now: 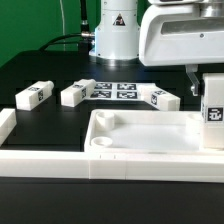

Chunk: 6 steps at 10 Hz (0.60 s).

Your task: Assemble desk

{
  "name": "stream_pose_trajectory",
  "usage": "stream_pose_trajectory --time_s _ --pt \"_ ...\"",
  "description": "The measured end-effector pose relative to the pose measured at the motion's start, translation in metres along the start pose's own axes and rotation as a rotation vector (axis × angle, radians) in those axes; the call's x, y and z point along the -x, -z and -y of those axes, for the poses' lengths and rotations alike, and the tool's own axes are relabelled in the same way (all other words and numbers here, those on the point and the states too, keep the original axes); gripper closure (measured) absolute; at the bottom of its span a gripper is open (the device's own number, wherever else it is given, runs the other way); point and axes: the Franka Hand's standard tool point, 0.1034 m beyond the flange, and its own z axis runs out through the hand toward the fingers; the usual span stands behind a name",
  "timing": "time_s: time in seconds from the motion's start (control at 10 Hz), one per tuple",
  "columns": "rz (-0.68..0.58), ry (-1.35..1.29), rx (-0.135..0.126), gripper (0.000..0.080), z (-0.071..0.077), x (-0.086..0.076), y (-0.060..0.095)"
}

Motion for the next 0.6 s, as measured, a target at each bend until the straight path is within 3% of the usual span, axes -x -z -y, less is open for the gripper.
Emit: stream_pose_trajectory --time_s 0.4,0.5,0.6 --pt "0.005 -0.306 -0.004 0.0509 0.0008 0.0001 -0.0005" --pt "0.006 -0.343 -0.007 0.0428 0.0011 0.0002 -0.0005" --pt "0.006 -0.315 -0.007 0.0428 0.0013 0.0003 -0.0005"
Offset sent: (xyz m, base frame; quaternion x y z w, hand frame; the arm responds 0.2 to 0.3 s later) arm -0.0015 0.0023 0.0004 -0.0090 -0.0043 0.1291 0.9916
